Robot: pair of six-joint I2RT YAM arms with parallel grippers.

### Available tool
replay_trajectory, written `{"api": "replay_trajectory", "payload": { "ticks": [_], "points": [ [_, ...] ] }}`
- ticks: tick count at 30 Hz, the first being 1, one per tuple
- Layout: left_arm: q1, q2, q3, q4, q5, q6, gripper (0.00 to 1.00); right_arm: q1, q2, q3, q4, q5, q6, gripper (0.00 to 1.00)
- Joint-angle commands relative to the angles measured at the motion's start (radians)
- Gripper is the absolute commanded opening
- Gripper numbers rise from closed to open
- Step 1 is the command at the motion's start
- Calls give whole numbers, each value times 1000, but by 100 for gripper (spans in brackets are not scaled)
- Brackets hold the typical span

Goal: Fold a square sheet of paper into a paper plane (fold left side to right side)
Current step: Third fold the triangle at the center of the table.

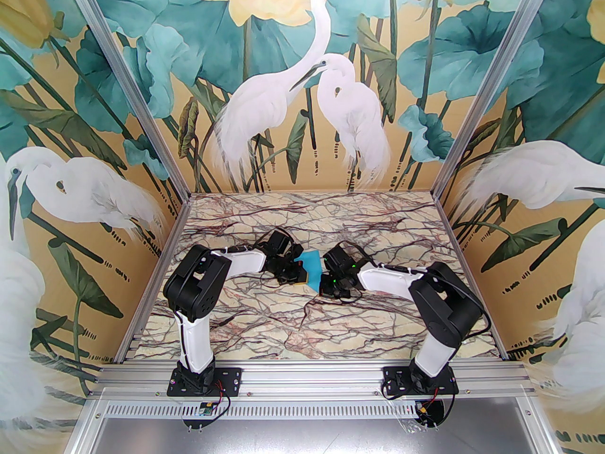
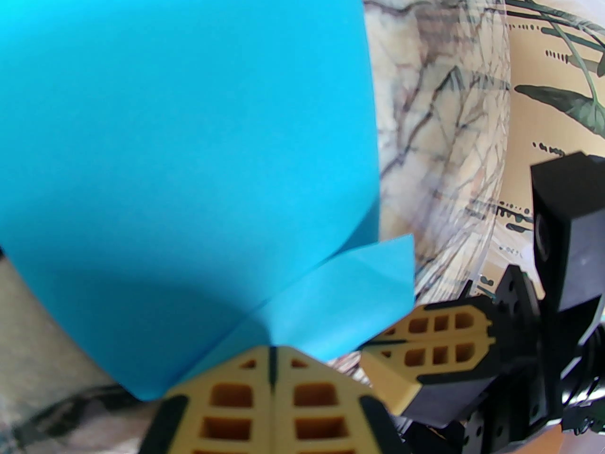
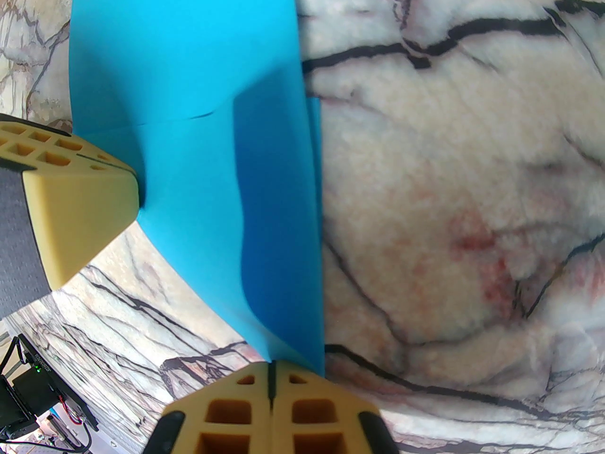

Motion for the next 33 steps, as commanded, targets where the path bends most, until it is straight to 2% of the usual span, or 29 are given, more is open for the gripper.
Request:
{"api": "replay_trajectory", "payload": {
  "ticks": [1, 5, 10, 17, 26, 33],
  "points": [
    [-1, 33, -6, -66, -76, 14, 0, -6, 35, 11, -6, -5, 8, 0],
    [-1, 7, 5, -60, -65, -2, 0, -6, 45, -3, -56, -9, -1, 0],
    [-1, -81, 19, -51, -63, 4, 6, -6, 42, -29, -78, -11, -7, 0],
    [-7, -186, -43, 41, 26, -13, 0, -6, 26, -42, -82, -7, -9, 0],
    [-87, -121, -59, 83, 20, 5, 0, -6, 43, -32, -84, -8, -12, 0],
    [-93, -83, -88, 151, 17, 9, 0, -6, 47, -30, -84, -10, -13, 0]
  ]
}}
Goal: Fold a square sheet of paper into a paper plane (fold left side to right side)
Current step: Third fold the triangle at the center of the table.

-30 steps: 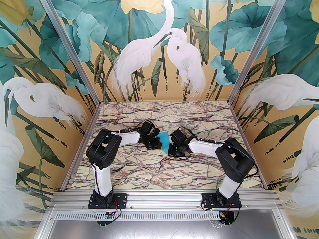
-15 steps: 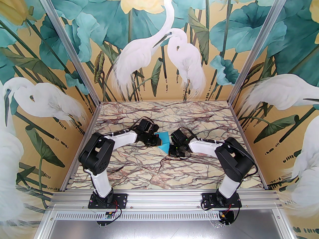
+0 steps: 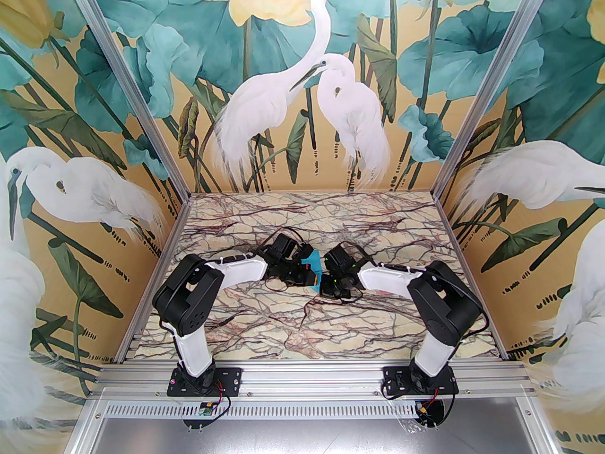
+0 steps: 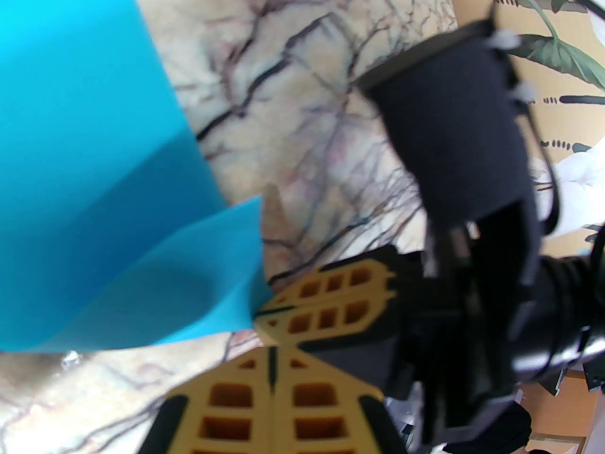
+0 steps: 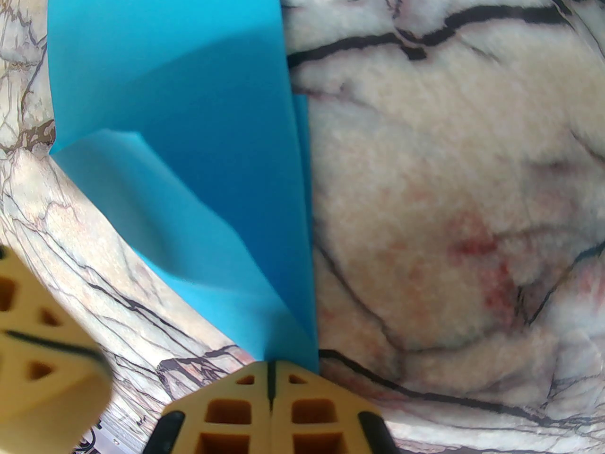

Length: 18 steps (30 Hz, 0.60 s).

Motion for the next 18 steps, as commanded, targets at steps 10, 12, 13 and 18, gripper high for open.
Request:
{"api": "replay_trajectory", "payload": {
  "ticks": [10, 12, 13, 18],
  "points": [
    [-1, 52, -33, 115, 15, 25, 0, 0, 56, -11, -90, 8, -18, 0],
    [-1, 59, -34, 118, 10, 31, 0, 0, 60, -9, -93, 7, -21, 0],
    [-1, 62, -34, 120, 7, 33, 0, 1, 61, -8, -93, 6, -20, 0],
    [-1, 72, -46, 148, -10, 38, 0, 0, 64, -3, -98, 7, -23, 0]
  ]
}}
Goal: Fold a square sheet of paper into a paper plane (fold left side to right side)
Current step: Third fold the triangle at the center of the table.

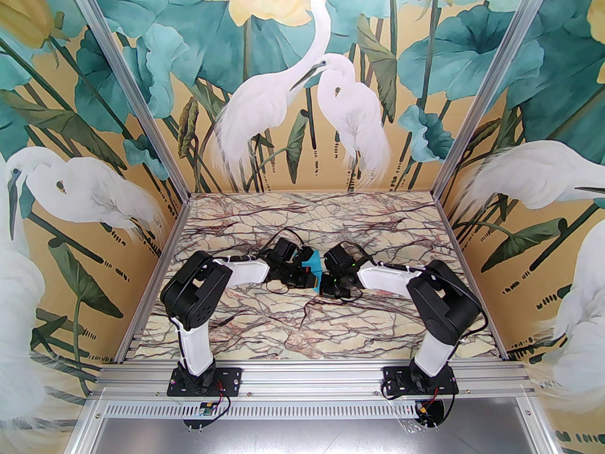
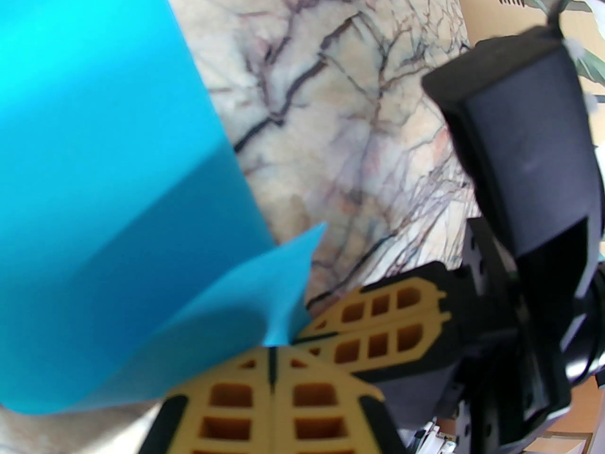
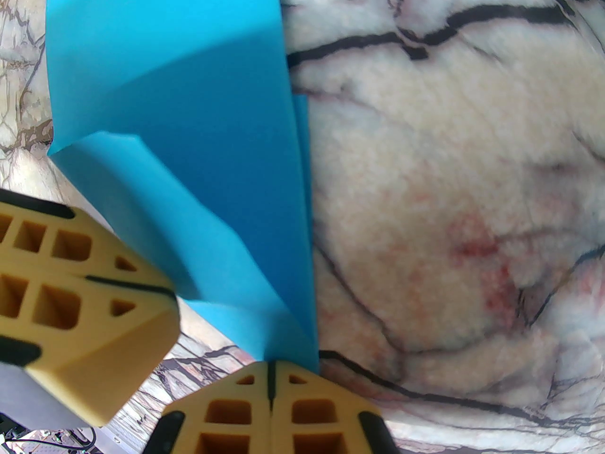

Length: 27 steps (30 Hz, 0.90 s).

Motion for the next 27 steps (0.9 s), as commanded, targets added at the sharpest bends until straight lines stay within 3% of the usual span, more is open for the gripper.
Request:
{"api": "replay_trajectory", "payload": {
  "ticks": [1, 14, 27],
  "points": [
    [-1, 17, -20, 46, -16, 26, 0, 2, 57, -12, -85, 13, -20, 0],
    [0, 30, -103, 172, -96, 26, 0, 2, 63, -10, -96, 12, -22, 0],
    [46, -8, -130, 146, -186, 50, 0, 2, 63, -22, -108, 14, -20, 0]
  ]
}}
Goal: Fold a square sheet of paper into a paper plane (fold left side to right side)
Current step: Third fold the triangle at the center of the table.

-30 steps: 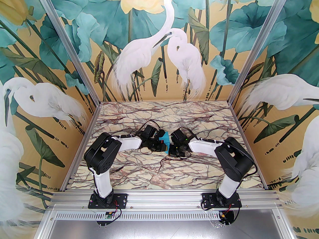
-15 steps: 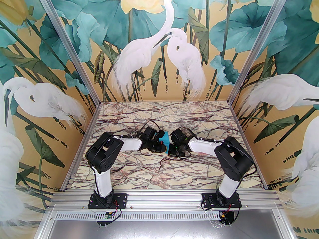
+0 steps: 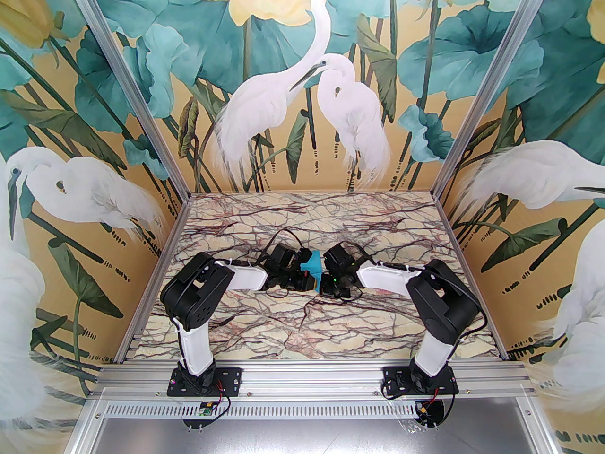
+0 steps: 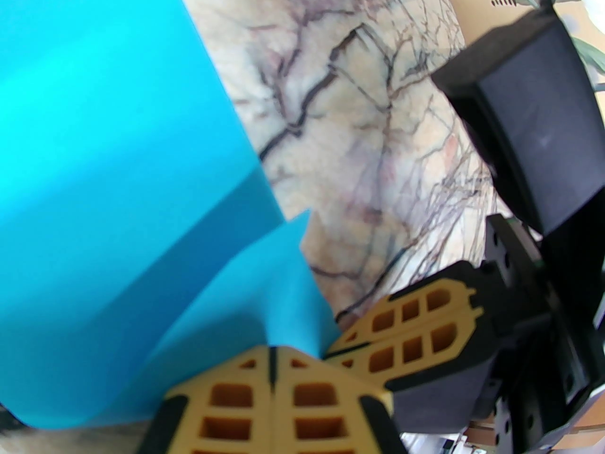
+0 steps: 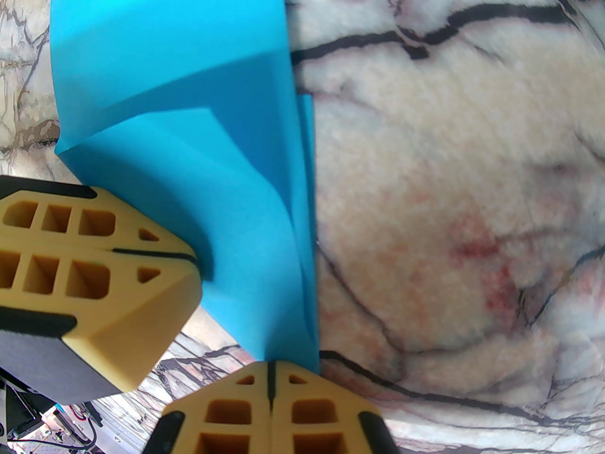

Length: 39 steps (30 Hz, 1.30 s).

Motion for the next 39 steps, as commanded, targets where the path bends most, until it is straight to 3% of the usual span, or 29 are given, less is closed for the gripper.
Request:
{"api": "replay_trajectory", "payload": {
  "ticks": [1, 11, 20, 22, 30, 35, 39],
  "points": [
    [61, -6, -24, -47, -135, 34, 0, 4, 58, -32, -95, 17, -19, 0],
    [182, 3, 17, -95, -140, 97, 0, 3, 51, -36, -94, 14, -19, 0],
    [218, -45, 64, -115, -108, 75, 0, 3, 20, -30, -66, 7, -22, 0],
    [232, -76, 80, -131, -94, 59, 5, 3, -2, -25, -43, 3, -25, 1],
    [279, -262, 97, -224, -74, -5, 42, -5, -191, 27, 8, 35, -76, 34],
    [278, -349, 11, -229, -45, -96, 52, -69, -265, 19, -15, 15, -186, 51],
    [278, -361, -84, -161, 31, -216, 57, -117, -209, 5, 26, -76, -275, 54]
  ]
}}
